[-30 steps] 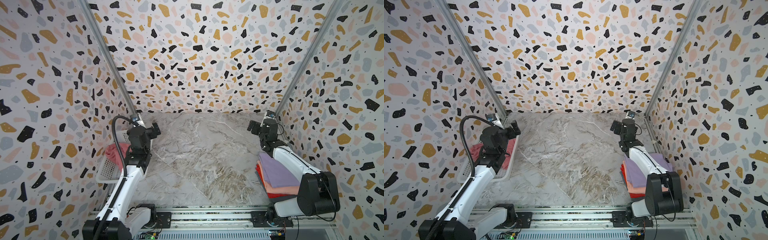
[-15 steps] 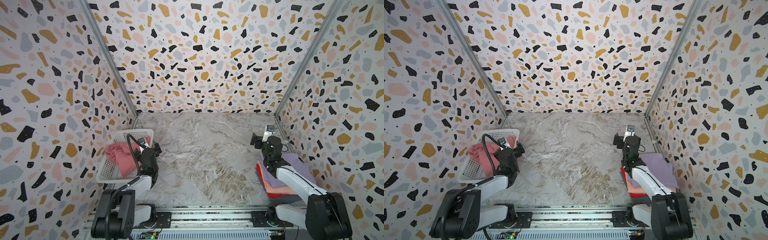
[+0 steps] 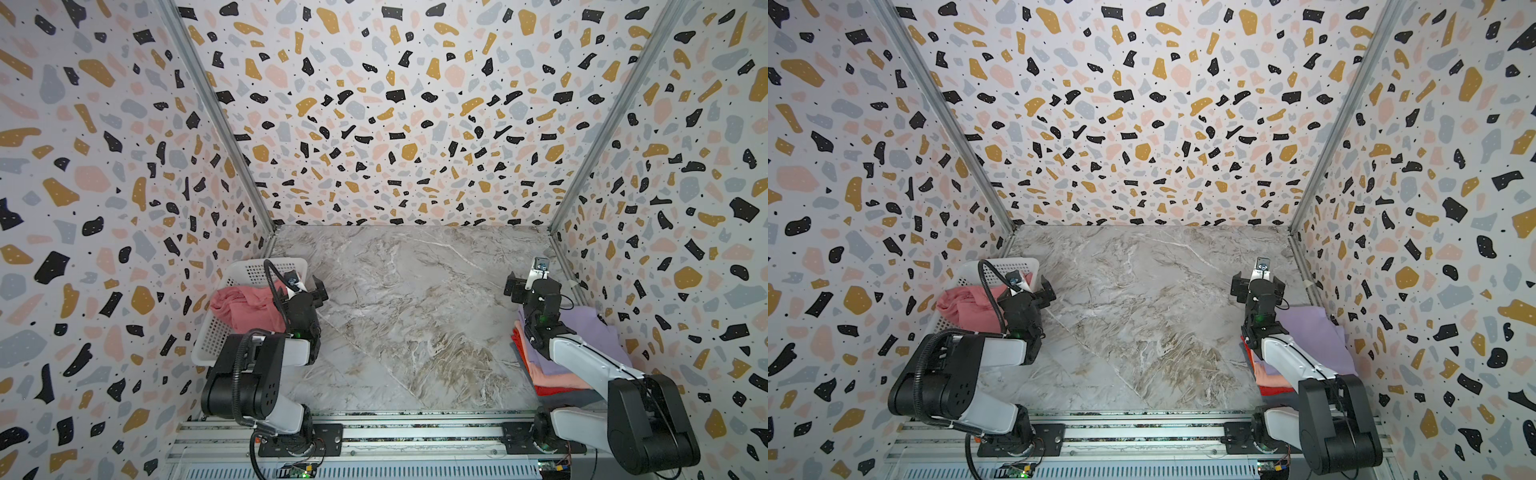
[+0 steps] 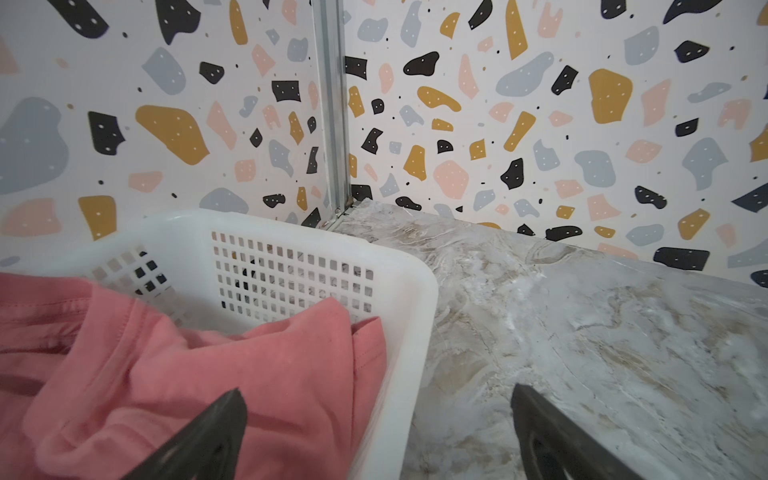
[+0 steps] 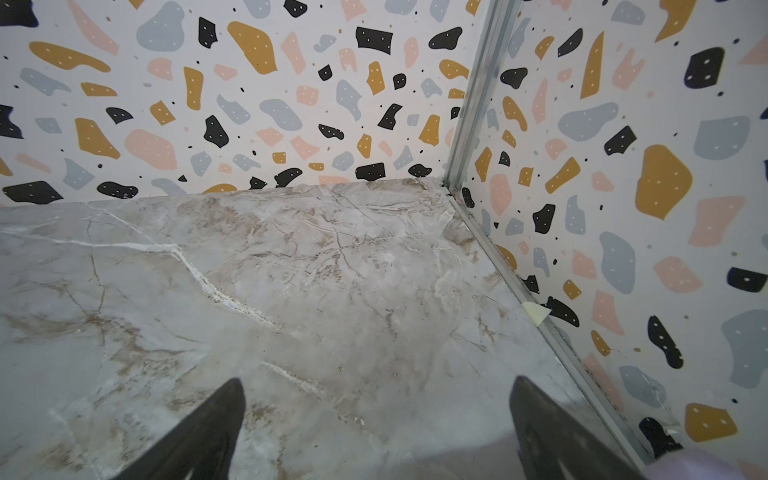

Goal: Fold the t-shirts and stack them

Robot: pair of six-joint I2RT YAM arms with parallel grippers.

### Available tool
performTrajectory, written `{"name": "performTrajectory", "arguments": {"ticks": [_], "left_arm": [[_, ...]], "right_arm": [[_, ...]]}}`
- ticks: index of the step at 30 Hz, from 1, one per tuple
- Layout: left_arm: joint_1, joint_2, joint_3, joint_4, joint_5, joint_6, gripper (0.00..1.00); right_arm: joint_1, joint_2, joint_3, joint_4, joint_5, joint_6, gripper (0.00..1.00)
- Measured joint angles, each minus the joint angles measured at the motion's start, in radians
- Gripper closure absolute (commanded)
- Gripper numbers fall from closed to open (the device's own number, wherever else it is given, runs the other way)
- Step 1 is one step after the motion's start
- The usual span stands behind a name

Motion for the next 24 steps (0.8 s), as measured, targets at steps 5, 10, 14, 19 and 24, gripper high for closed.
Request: {"name": "performTrajectory", "arguments": {"ticks": [5,10,14,19,24], "left_arm": [[0.000,-0.100,-0.026,-0.029,0.016,-0.039,0.00],[0.000,-0.266,-0.033,-0.139,0.009,-0.019,0.01],[0.000,-0.285,-0.081,-0.108,-0.004,0.040,0.01],[-0.002,-0.111,-0.138,-0.013,-0.017,0.085,0.00],[0.000,-0.061,-0.135,0.081,-0.037,0.094,0.00]], "right_arm": [[-0.012,0.057,0.062,-0.021,0.003,0.010,0.01],[-0.017,0.122,0.163,-0.039,-0.002,0.012,0.01],[-0.017,0.183,0.225,-0.045,-0.007,0.016,0.01],[-0.014,0.266,0.276,-0.063,-0.007,0.034,0.01],[-0.004,0.327,0.340,-0.100,-0.005,0.055,0.01]]}}
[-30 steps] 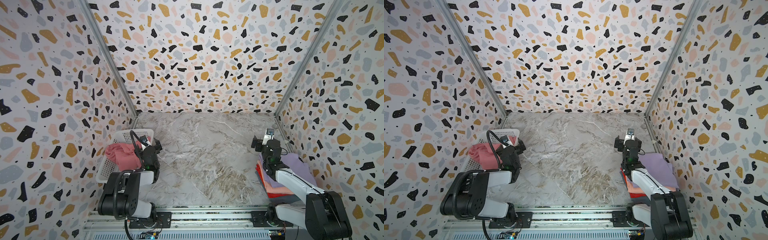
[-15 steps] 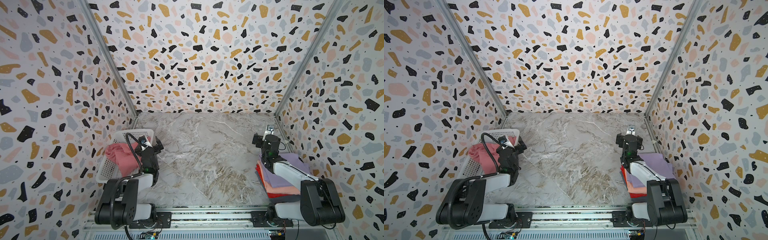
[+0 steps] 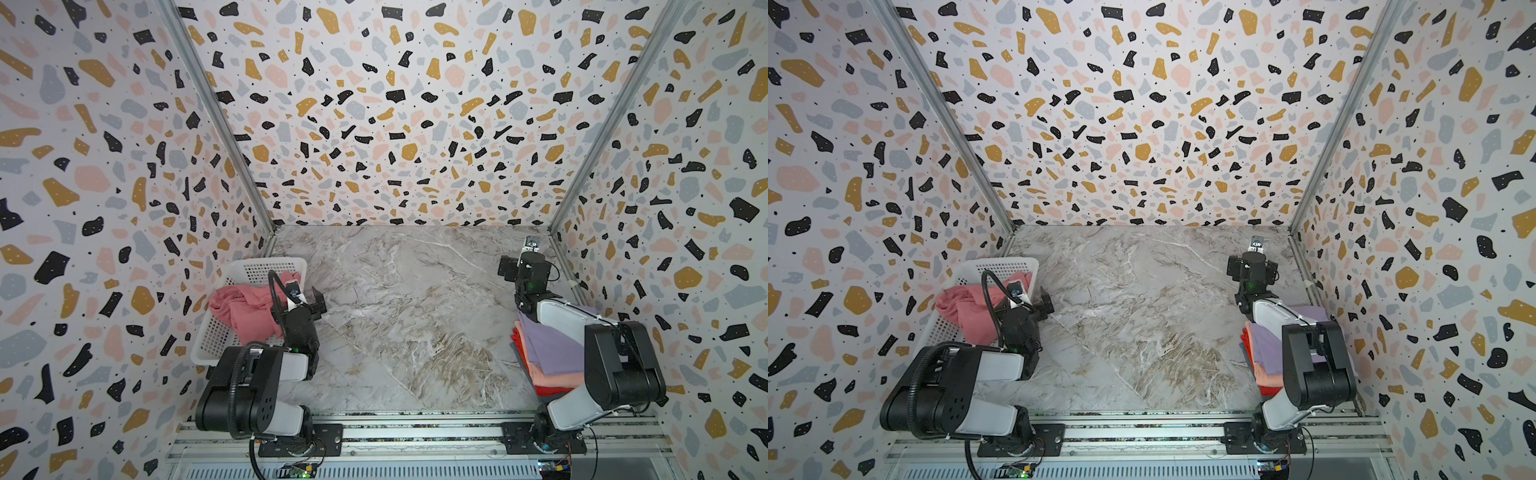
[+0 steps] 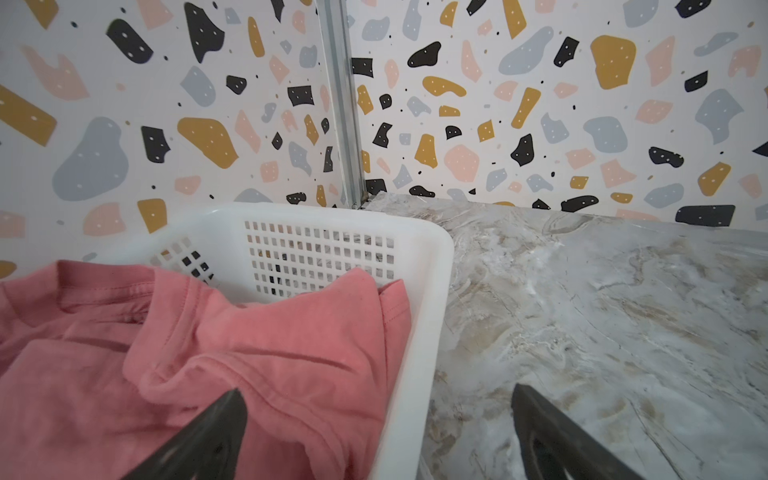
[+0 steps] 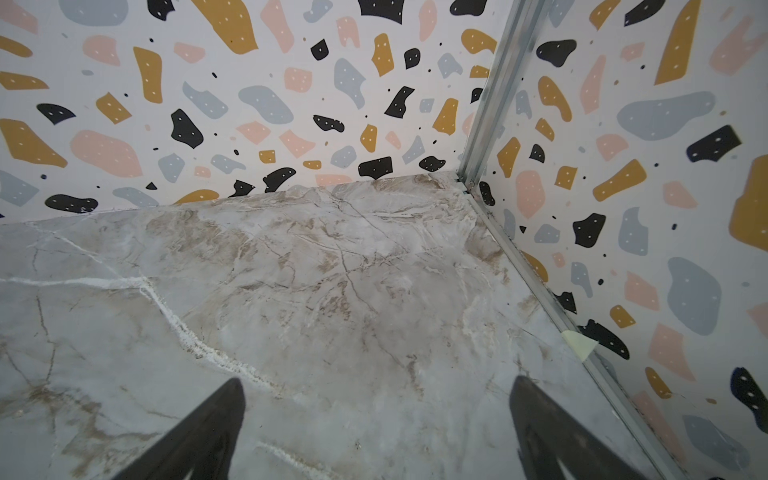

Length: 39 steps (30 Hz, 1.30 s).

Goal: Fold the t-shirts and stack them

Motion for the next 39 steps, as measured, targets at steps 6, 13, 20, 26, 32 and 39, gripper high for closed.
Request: {"name": "performTrajectory", "arguments": {"ticks": [6,13,20,26,32,39], "left_arm": [[0.000,0.008,0.000,0.013,-0.005,0.000,0.01],[0.000,0.015,0.003,0.019,-0.013,0.000,0.00],[0.000,0.016,0.004,0.021,-0.019,0.000,0.00],[0.000,0.016,0.004,0.021,-0.020,0.000,0.00],[0.000,0.016,0.004,0.021,-0.023,0.000,0.00],[0.000,0.016,0.004,0.021,-0.023,0.000,0.00]], "right_arm": [[0.027,0.019,0.047,-0.018,0.040,0.025,0.01],[0.048,-0.001,0.002,-0.008,0.100,0.044,0.01],[0.049,-0.124,-0.206,0.068,0.144,0.004,0.01],[0.049,-0.214,-0.389,0.207,0.143,-0.045,0.01],[0.016,-0.148,-0.529,0.403,0.114,-0.053,0.01],[-0.023,-0.102,-0.549,0.522,0.002,-0.058,0.01]]}}
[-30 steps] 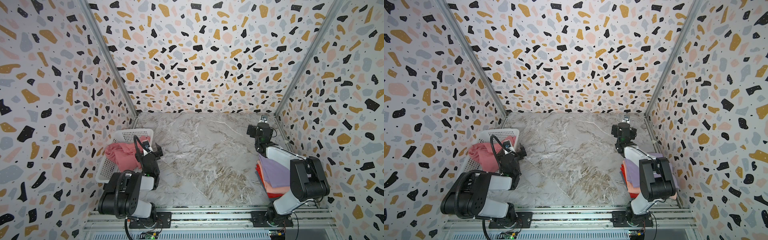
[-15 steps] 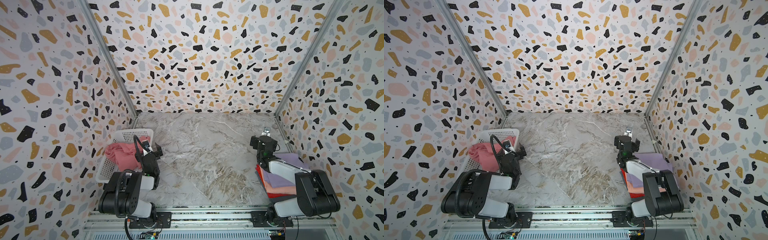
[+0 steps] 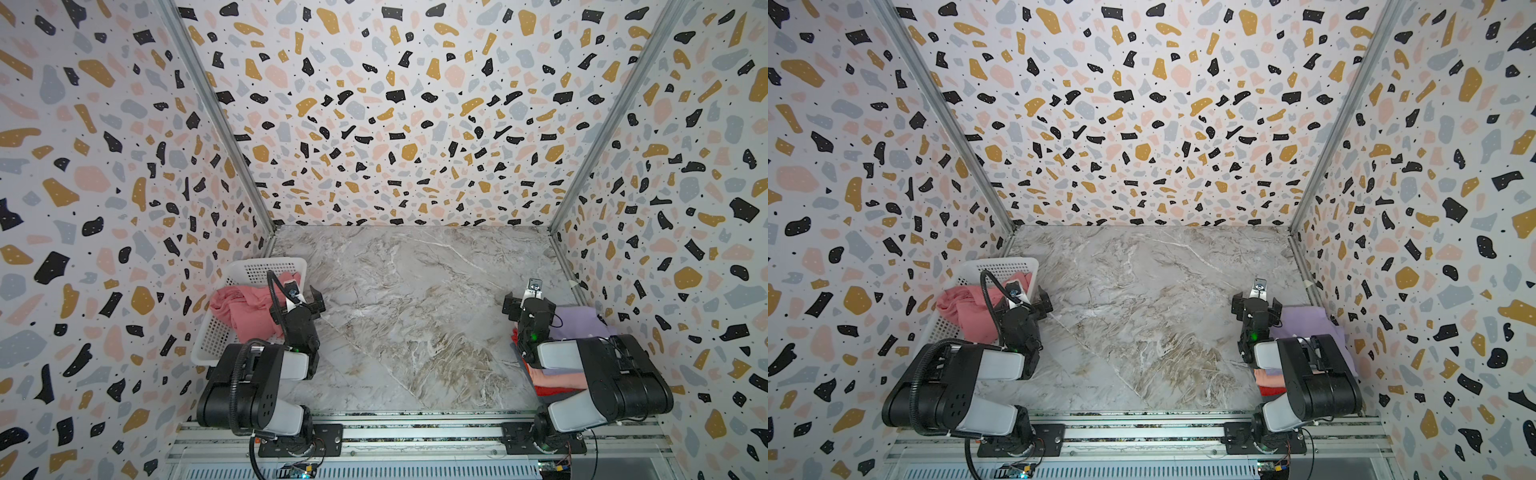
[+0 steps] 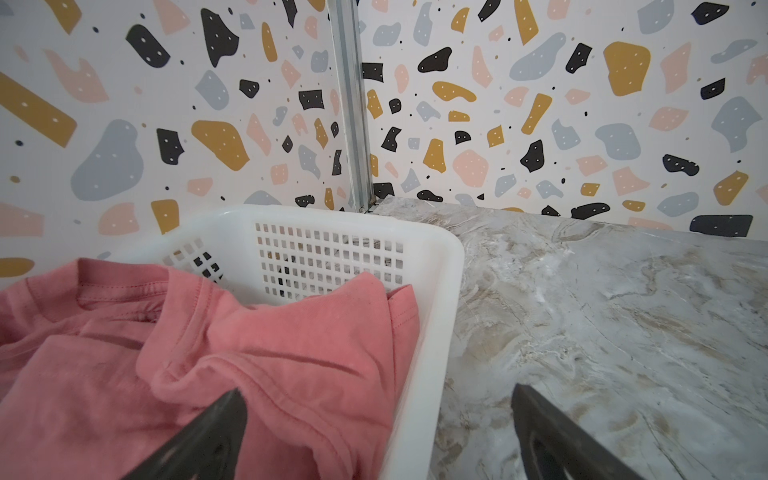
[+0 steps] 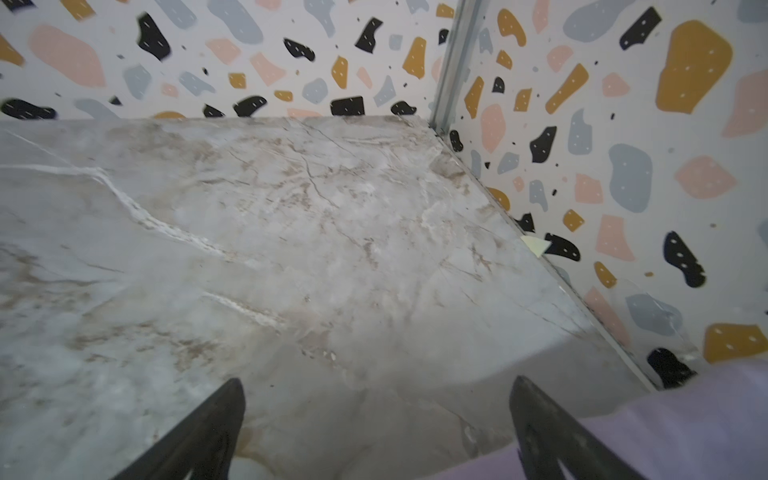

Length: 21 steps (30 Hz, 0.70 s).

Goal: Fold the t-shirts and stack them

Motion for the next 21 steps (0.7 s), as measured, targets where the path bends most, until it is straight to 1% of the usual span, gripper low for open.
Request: {"name": "performTrajectory", "arguments": {"ticks": [5,8,14,21], "left_arm": [[0.000,0.000,0.000,0.000,0.000,0.000,0.00],[0.000,0.000,0.000,0.000,0.000,0.000,0.01],[0.000,0.000,0.000,0.000,0.000,0.000,0.00],[0.000,0.000,0.000,0.000,0.000,0.000,0.00]], "right_arm": [[-0.014,-0.015,-0.064,0.108,-0.097,-0.023,0.01],[-0.014,0.017,-0.113,0.223,-0.138,-0.039,0.01],[-0.019,0.026,-0.122,0.253,-0.175,-0.044,0.00],[-0.019,0.027,-0.123,0.270,-0.182,-0.045,0.01]]}}
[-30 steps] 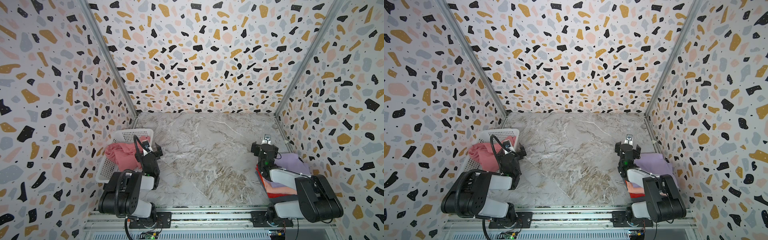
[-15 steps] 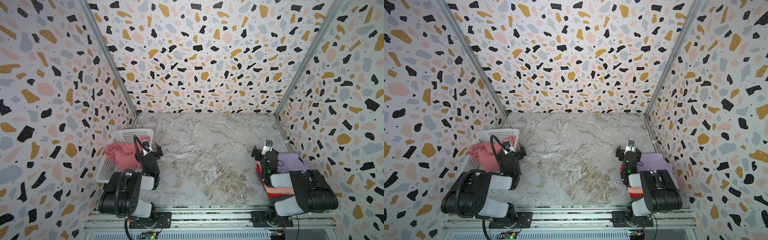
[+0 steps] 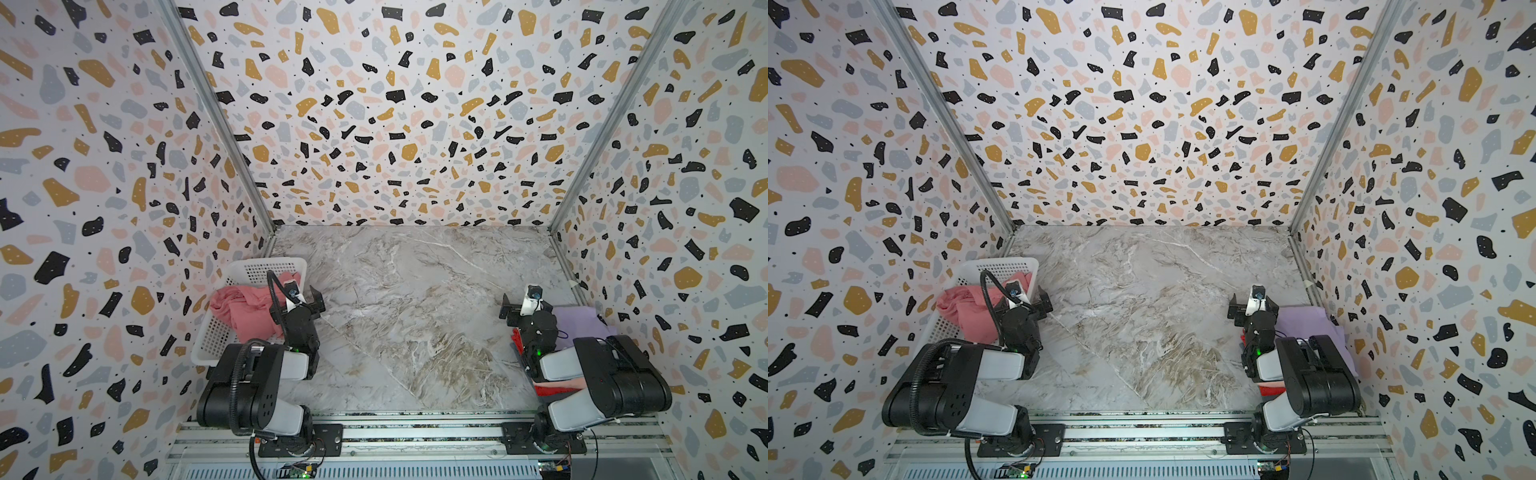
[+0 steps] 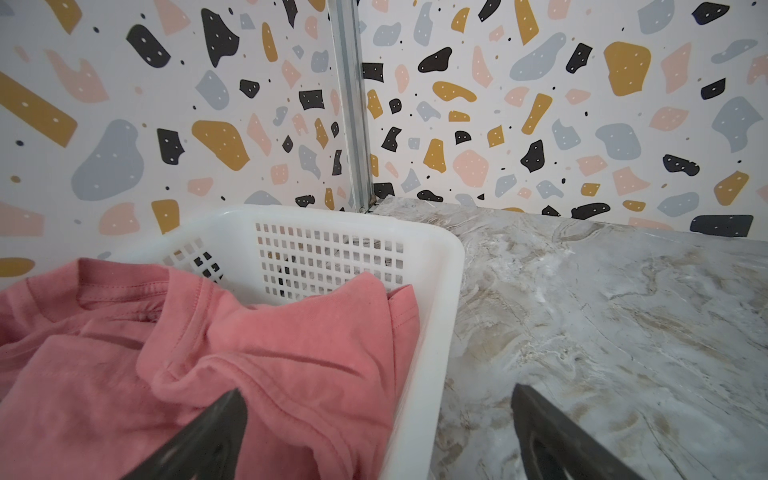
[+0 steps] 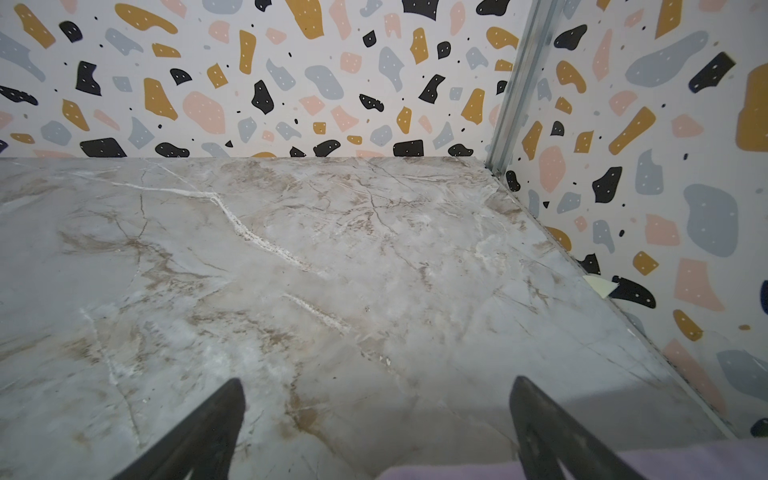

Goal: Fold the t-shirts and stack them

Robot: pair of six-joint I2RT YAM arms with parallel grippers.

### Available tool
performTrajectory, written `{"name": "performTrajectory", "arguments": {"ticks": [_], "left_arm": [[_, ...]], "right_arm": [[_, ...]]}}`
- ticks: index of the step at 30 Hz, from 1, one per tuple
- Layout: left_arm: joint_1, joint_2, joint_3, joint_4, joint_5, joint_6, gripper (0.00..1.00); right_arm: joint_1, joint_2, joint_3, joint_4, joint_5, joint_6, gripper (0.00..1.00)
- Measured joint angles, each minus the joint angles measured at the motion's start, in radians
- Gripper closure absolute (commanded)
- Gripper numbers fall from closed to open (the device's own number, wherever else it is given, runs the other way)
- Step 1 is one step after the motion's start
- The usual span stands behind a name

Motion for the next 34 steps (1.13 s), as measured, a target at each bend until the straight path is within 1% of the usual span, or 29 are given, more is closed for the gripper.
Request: {"name": "performTrajectory", "arguments": {"ticks": [6,34], "left_arm": [[0.000,0.000,0.000,0.000,0.000,0.000,0.00],[0.000,0.000,0.000,0.000,-0.002,0.000,0.00]], "right_arm": [[0.019,0.000,0.000,0.014,0.023,-0.008,0.01],[0.019,0.000,0.000,0.014,0.027,-0.008,0.01]]}}
